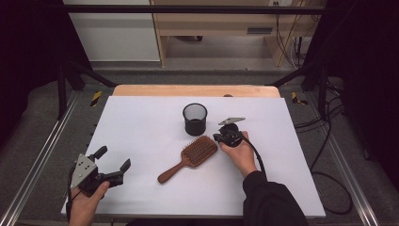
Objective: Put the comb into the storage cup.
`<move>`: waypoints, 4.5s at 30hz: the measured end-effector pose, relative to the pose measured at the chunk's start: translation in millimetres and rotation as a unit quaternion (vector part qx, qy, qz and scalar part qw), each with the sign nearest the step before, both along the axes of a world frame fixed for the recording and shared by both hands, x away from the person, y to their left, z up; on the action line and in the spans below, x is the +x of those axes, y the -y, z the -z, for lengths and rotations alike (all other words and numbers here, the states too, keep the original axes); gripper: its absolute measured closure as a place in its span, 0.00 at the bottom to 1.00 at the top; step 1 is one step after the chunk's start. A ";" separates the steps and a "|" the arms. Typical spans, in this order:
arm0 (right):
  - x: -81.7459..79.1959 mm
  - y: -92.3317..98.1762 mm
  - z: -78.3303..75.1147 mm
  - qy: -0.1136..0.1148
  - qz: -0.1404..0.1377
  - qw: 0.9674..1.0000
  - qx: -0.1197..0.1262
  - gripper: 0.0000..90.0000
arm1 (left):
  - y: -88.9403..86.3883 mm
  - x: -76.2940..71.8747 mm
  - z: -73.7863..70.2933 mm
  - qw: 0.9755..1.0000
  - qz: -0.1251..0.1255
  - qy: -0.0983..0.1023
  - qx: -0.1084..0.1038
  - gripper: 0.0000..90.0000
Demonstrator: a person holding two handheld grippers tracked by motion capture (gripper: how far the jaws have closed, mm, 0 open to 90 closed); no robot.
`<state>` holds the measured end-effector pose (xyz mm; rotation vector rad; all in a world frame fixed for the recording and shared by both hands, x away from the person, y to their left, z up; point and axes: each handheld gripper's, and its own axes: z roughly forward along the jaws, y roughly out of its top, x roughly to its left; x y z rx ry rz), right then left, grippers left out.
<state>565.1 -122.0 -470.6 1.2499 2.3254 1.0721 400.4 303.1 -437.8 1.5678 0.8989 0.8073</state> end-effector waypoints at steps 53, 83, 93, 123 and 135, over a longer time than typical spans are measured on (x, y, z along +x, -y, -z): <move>-47.7 -75.3 -3.1 0.008 -0.094 0.995 -0.010 1.00 | 6.6 2.4 4.4 0.999 0.011 -0.022 0.028 0.04; -126.2 93.9 -39.0 0.198 0.077 0.975 0.071 0.07 | 43.3 -4.8 -10.5 0.993 0.057 -0.082 0.062 0.04; -143.2 120.0 -38.6 0.222 0.079 0.968 0.087 0.08 | 65.4 -1.2 -23.4 0.983 0.064 -0.126 0.121 0.04; -139.7 110.8 -28.0 0.241 0.057 0.968 0.048 0.08 | 102.0 17.1 -16.7 0.929 0.096 -0.288 0.210 0.07; -139.9 111.7 -25.7 0.237 0.060 0.969 0.041 0.07 | 107.2 20.4 2.9 0.911 0.103 -0.326 0.229 0.07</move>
